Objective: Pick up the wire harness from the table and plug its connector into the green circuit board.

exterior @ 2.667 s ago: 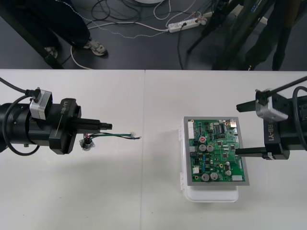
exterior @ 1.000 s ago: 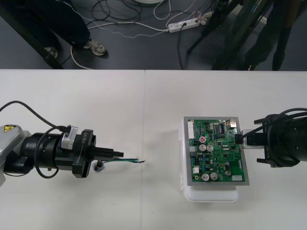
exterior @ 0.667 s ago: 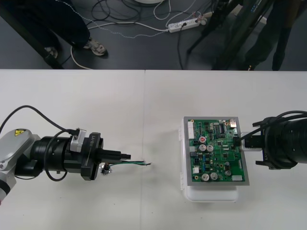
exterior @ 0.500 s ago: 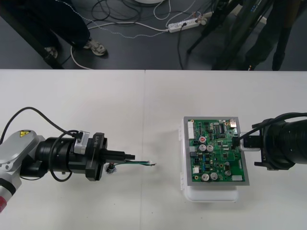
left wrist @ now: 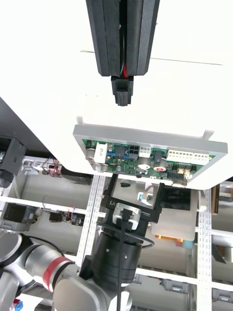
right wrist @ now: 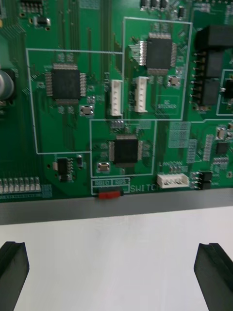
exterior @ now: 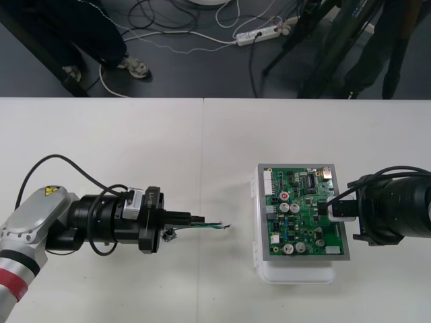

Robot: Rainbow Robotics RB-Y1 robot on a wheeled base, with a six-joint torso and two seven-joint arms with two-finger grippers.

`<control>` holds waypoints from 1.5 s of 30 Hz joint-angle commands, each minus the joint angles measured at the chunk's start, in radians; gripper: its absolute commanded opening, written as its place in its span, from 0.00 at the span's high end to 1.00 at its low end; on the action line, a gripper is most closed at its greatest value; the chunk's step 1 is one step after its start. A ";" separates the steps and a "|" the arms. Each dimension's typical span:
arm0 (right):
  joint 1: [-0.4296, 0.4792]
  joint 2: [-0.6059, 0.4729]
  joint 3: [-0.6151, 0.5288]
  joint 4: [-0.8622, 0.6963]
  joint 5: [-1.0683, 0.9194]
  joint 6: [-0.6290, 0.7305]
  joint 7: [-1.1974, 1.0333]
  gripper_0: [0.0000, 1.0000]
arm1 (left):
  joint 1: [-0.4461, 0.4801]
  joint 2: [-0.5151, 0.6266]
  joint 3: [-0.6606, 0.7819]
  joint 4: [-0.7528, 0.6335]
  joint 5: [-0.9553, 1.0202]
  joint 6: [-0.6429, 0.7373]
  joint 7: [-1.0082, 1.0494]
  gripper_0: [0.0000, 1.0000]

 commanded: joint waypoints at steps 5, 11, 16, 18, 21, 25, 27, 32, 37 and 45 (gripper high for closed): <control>0.019 0.014 0.053 -0.007 0.037 -0.004 0.018 0.00 | 0.003 -0.074 -0.005 -0.005 -0.042 0.085 -0.099 1.00; 0.027 0.019 0.069 -0.001 0.055 -0.004 0.006 0.00 | -0.005 -0.104 -0.005 -0.005 -0.065 0.097 -0.110 1.00; 0.027 0.037 0.069 0.044 0.051 -0.004 0.002 0.00 | -0.008 -0.123 -0.005 -0.007 -0.082 0.101 -0.114 1.00; 0.027 0.042 0.071 0.056 0.048 -0.004 0.002 0.00 | -0.013 -0.133 -0.005 -0.005 -0.096 0.104 -0.114 1.00; 0.027 0.045 0.069 0.054 0.045 -0.004 0.000 0.00 | -0.016 -0.144 -0.005 -0.005 -0.103 0.112 -0.114 1.00; 0.027 0.047 0.071 0.054 0.035 -0.004 -0.006 0.00 | -0.019 -0.160 -0.013 -0.005 -0.106 0.126 -0.113 1.00; 0.027 0.047 0.071 0.051 0.029 -0.004 -0.009 0.00 | -0.022 -0.163 -0.021 -0.005 -0.106 0.134 -0.113 1.00; 0.027 0.047 0.071 0.027 0.017 -0.004 -0.012 0.00 | -0.028 -0.173 -0.039 -0.005 -0.105 0.163 -0.114 1.00; 0.027 0.048 0.071 0.013 0.014 -0.004 -0.018 0.00 | -0.036 -0.184 -0.054 -0.005 -0.105 0.177 -0.113 1.00; 0.021 0.050 0.071 0.010 0.008 -0.004 -0.026 0.00 | -0.048 -0.204 -0.080 -0.005 -0.105 0.207 -0.111 1.00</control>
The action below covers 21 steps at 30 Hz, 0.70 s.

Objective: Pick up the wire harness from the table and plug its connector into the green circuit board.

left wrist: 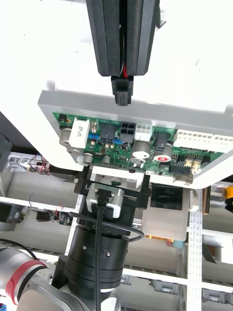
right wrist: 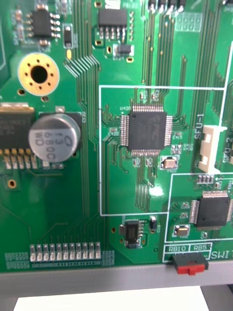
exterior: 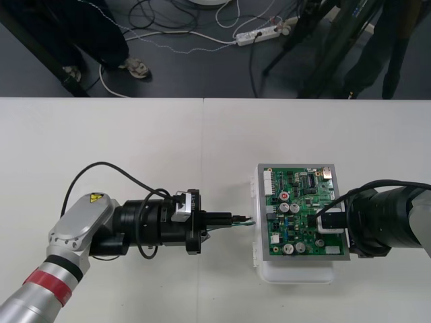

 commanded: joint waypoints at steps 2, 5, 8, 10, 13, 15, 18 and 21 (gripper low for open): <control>0.009 0.015 0.012 -0.037 -0.013 -0.004 -0.027 0.00 | -0.042 -0.038 -0.034 -0.006 -0.005 0.058 -0.104 1.00; 0.009 0.018 0.012 -0.037 -0.011 -0.004 -0.028 0.00 | -0.047 -0.041 -0.043 -0.006 -0.003 0.070 -0.105 1.00; 0.009 0.025 0.012 -0.037 -0.005 -0.004 -0.030 0.00 | -0.053 -0.046 -0.054 -0.006 -0.003 0.084 -0.105 1.00; 0.009 0.030 0.012 -0.037 -0.002 -0.004 -0.030 0.00 | -0.056 -0.046 -0.060 -0.006 -0.005 0.091 -0.105 1.00; 0.006 0.035 0.012 -0.037 -0.004 -0.004 -0.028 0.00 | -0.065 -0.046 -0.075 -0.007 -0.003 0.104 -0.104 1.00; 0.003 0.036 0.012 -0.037 -0.007 -0.004 -0.030 0.00 | -0.070 -0.047 -0.085 -0.006 -0.005 0.110 -0.099 1.00; 0.000 0.038 0.012 -0.037 -0.007 -0.004 -0.030 0.00 | -0.077 -0.047 -0.098 -0.006 -0.005 0.116 -0.096 1.00; 0.000 0.038 0.012 -0.037 -0.007 -0.004 -0.030 0.00 | -0.088 -0.047 -0.104 -0.006 -0.008 0.119 -0.091 1.00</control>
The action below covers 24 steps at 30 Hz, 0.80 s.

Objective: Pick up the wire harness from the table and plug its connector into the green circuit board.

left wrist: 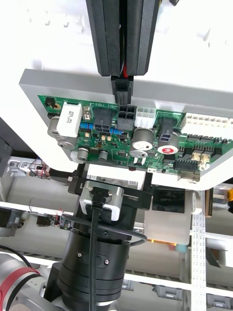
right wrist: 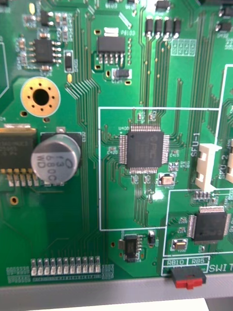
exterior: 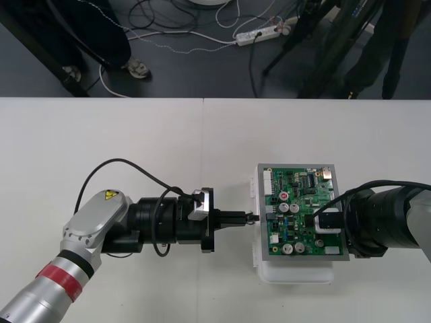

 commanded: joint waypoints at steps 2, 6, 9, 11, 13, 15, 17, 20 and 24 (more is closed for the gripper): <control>0.000 0.020 0.012 -0.036 -0.003 -0.004 -0.030 0.00 | -0.058 -0.032 -0.033 -0.008 -0.021 0.040 -0.084 1.00; 0.000 0.020 0.012 -0.036 -0.002 -0.004 -0.030 0.00 | -0.064 -0.030 -0.033 -0.008 -0.023 0.040 -0.074 1.00; 0.000 0.020 0.012 -0.036 -0.002 -0.004 -0.025 0.00 | -0.066 -0.030 -0.033 -0.008 -0.027 0.040 -0.068 1.00; -0.001 0.020 0.012 -0.036 -0.002 -0.004 -0.025 0.00 | -0.069 -0.030 -0.036 -0.008 -0.033 0.038 -0.065 1.00; -0.001 0.020 0.012 -0.035 -0.003 -0.004 -0.025 0.00 | -0.072 -0.030 -0.039 -0.008 -0.033 0.038 -0.062 1.00; -0.001 0.020 0.012 -0.036 -0.002 -0.004 -0.025 0.00 | -0.073 -0.028 -0.044 -0.008 -0.032 0.037 -0.061 1.00; -0.001 0.020 0.012 -0.036 -0.002 -0.004 -0.025 0.00 | -0.073 -0.030 -0.044 -0.008 -0.033 0.038 -0.059 1.00; -0.001 0.020 0.012 -0.036 -0.002 -0.004 -0.025 0.00 | -0.073 -0.030 -0.048 -0.008 -0.033 0.038 -0.057 1.00; -0.001 0.020 0.012 -0.035 0.001 -0.004 -0.025 0.00 | -0.073 -0.030 -0.058 -0.008 -0.029 0.038 -0.051 1.00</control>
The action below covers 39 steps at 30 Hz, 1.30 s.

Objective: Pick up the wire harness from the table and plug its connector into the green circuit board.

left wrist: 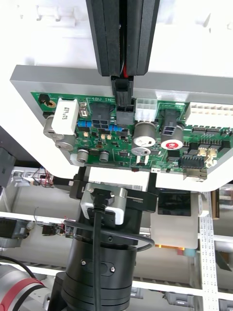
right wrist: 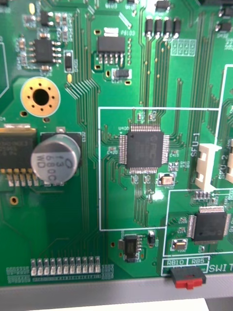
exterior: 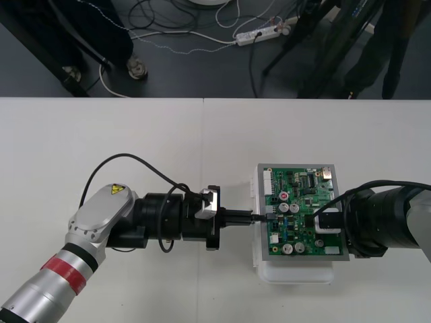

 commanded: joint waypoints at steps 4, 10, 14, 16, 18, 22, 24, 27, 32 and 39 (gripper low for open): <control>-0.001 0.020 0.012 -0.036 0.003 -0.004 -0.025 0.00 | -0.039 -0.029 -0.034 -0.009 -0.001 0.026 -0.047 1.00; -0.001 0.020 0.011 -0.036 0.003 -0.004 -0.027 0.00 | -0.041 -0.029 -0.034 -0.009 0.004 0.026 -0.044 1.00; -0.001 0.020 0.012 -0.036 0.003 -0.004 -0.028 0.00 | -0.041 -0.028 -0.034 -0.009 0.010 0.030 -0.041 1.00; -0.001 0.020 0.012 -0.036 0.001 -0.004 -0.028 0.00 | -0.041 -0.029 -0.034 -0.009 0.012 0.032 -0.041 1.00; -0.001 0.020 0.012 -0.036 0.001 -0.004 -0.030 0.00 | -0.041 -0.029 -0.034 -0.009 0.013 0.034 -0.039 1.00; -0.001 0.020 0.012 -0.036 0.003 -0.004 -0.030 0.00 | -0.041 -0.029 -0.035 -0.009 0.016 0.040 -0.039 1.00; -0.001 0.020 0.011 -0.036 0.003 -0.004 -0.030 0.00 | -0.041 -0.029 -0.035 -0.009 0.016 0.041 -0.039 1.00; -0.001 0.018 0.012 -0.036 0.001 -0.004 -0.030 0.00 | -0.041 -0.032 -0.034 -0.009 0.016 0.043 -0.038 1.00; -0.001 0.017 0.011 -0.036 0.000 -0.004 -0.031 0.00 | -0.041 -0.032 -0.035 -0.009 0.021 0.044 -0.036 1.00; -0.001 0.017 0.012 -0.036 0.000 -0.004 -0.033 0.00 | -0.041 -0.035 -0.034 -0.009 0.029 0.046 -0.036 1.00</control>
